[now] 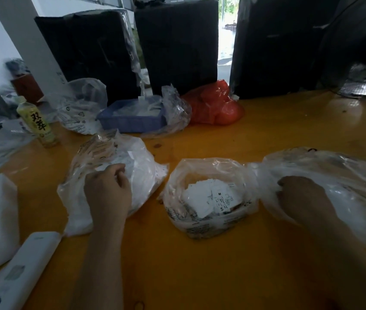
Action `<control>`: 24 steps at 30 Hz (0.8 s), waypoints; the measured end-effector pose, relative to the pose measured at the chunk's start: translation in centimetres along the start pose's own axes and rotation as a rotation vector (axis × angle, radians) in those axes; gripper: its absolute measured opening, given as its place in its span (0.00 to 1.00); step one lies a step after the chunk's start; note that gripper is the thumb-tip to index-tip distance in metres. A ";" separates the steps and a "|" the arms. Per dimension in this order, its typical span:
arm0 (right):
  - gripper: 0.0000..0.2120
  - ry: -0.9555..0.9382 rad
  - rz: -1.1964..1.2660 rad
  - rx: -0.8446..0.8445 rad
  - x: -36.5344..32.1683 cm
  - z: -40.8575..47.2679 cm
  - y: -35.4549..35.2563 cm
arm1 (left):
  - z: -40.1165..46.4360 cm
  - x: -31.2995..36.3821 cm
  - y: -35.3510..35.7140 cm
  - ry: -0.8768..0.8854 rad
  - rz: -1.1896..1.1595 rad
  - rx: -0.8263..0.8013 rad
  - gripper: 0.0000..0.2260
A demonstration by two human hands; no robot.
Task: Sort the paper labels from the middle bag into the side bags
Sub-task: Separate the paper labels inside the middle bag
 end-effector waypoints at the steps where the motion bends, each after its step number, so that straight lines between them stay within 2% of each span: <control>1: 0.11 0.002 -0.002 -0.014 0.0 0.0 0.1 | -0.1 0.2 0.4 0.006 -0.008 -0.032 0.12; 4: 0.10 0.021 0.012 -0.005 0.2 0.1 -0.2 | -0.2 0.2 1.0 -0.022 -0.071 -0.079 0.15; 7: 0.08 0.034 0.026 0.033 0.4 -0.1 -0.7 | -0.2 0.7 -0.1 -0.004 -0.142 0.015 0.17; 12: 0.08 0.030 -0.066 0.015 0.7 -0.3 -0.5 | -1.9 3.7 -2.7 0.217 -0.160 0.290 0.15; 14: 0.10 0.033 -0.054 0.018 0.7 -0.3 -0.5 | -3.2 5.9 -2.1 0.376 -0.242 0.311 0.13; 16: 0.08 0.045 -0.022 0.054 0.9 -0.2 -0.8 | -4.6 7.9 -0.2 0.499 -0.381 0.236 0.12; 18: 0.10 0.053 0.005 0.132 0.8 -0.3 -1.7 | -5.9 9.4 2.1 0.524 -0.521 0.093 0.12; 22: 0.09 -0.074 0.268 0.415 -1.6 -1.6 -4.2 | -7.8 10.0 7.0 0.354 -0.632 -0.247 0.13; 24: 0.06 -0.178 0.455 0.468 -3.7 -2.5 -4.9 | -8.2 9.3 8.6 0.219 -0.683 -0.365 0.14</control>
Point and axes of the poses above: each hand's wrist, its own z-axis towards the middle knuckle, its own y-axis out of the palm, x = y × z, the point moved 9 cm from there along z, towards the middle knuckle, and after that the axes turned 14 degrees about -z, right-handed, at the moved point
